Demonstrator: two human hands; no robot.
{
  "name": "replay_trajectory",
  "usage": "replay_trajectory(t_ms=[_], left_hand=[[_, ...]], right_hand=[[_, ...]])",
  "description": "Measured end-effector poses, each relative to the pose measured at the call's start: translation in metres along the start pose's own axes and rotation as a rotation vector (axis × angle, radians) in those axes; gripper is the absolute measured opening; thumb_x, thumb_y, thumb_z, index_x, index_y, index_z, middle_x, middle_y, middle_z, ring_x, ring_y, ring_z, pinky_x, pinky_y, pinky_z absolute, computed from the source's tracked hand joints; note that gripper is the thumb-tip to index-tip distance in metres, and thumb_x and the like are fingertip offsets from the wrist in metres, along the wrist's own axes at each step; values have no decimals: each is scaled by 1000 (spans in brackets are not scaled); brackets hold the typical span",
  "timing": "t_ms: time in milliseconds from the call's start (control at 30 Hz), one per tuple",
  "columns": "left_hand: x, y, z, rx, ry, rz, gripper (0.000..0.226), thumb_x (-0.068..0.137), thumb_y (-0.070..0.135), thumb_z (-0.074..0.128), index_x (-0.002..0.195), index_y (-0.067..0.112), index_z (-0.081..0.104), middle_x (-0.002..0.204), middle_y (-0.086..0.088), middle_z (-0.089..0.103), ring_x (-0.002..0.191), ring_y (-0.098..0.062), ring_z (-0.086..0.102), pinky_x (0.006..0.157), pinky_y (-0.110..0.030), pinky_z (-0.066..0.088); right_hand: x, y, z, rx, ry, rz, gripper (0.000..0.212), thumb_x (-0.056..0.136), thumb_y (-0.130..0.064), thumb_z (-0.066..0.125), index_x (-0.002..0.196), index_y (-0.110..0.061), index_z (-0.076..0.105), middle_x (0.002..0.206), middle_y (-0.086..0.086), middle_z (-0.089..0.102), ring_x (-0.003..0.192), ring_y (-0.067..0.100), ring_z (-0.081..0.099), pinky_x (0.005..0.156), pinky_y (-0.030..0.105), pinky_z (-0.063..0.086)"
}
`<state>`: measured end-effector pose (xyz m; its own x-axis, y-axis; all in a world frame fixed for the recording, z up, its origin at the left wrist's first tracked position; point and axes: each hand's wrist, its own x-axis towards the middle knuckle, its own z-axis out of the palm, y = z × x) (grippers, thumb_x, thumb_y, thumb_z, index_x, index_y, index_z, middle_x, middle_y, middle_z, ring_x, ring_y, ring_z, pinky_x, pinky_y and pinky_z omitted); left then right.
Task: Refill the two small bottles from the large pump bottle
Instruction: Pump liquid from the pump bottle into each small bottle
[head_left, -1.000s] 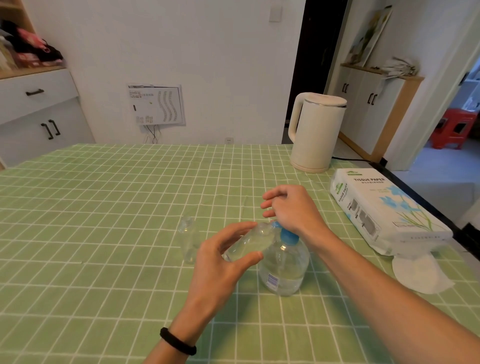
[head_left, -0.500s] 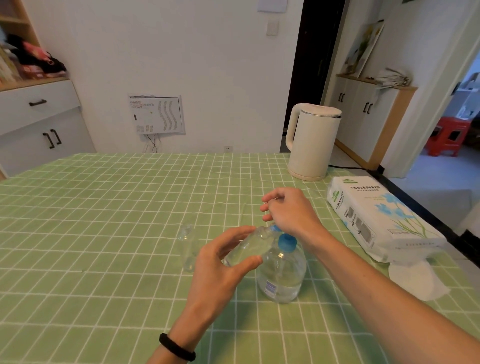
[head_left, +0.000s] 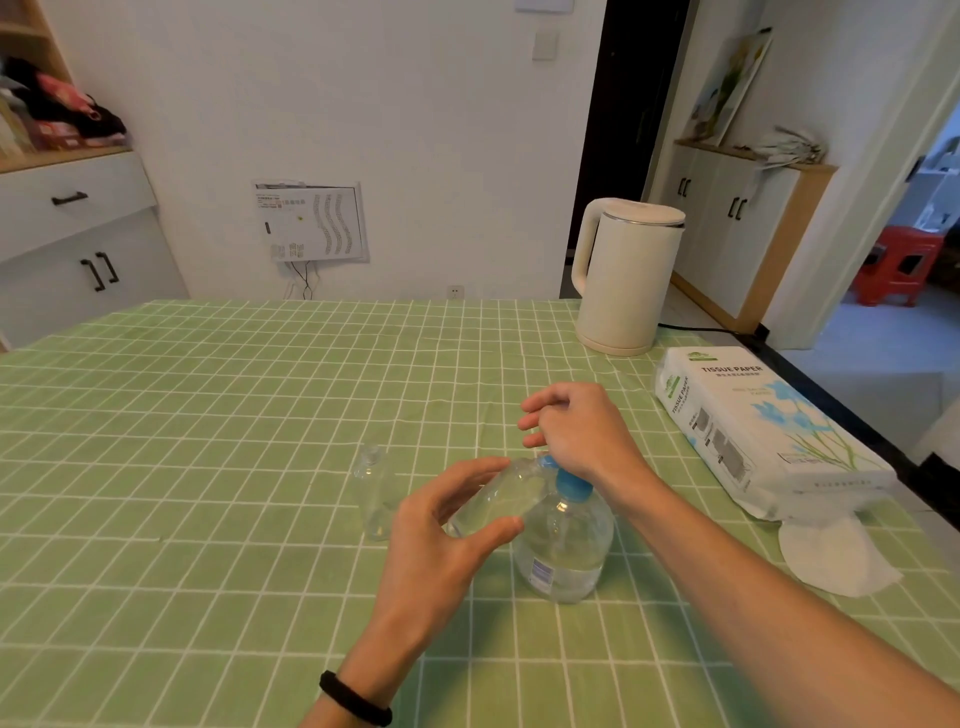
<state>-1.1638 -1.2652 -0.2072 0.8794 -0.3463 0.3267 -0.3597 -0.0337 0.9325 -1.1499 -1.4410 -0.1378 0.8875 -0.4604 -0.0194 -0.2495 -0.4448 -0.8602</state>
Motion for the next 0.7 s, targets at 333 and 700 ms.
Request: replay_trajectory(t_ms=[333, 700], left_hand=[[0, 2, -3, -55, -12, 6, 49, 78, 9, 90, 121, 26, 75, 119, 15, 79, 117, -5, 72, 108, -24, 52], [3, -5, -4, -66, -1, 13, 51, 77, 7, 90, 121, 29, 75, 119, 16, 78, 117, -4, 71, 106, -18, 51]], right_hand=[[-4, -12, -7, -23, 23, 1, 26, 96, -10, 50, 94, -27, 69, 92, -6, 77, 78, 9, 77, 75, 30, 61], [-3, -7, -1, -25, 27, 9, 32, 95, -3, 46, 98, -21, 72, 91, -5, 78, 79, 10, 77, 66, 24, 56]])
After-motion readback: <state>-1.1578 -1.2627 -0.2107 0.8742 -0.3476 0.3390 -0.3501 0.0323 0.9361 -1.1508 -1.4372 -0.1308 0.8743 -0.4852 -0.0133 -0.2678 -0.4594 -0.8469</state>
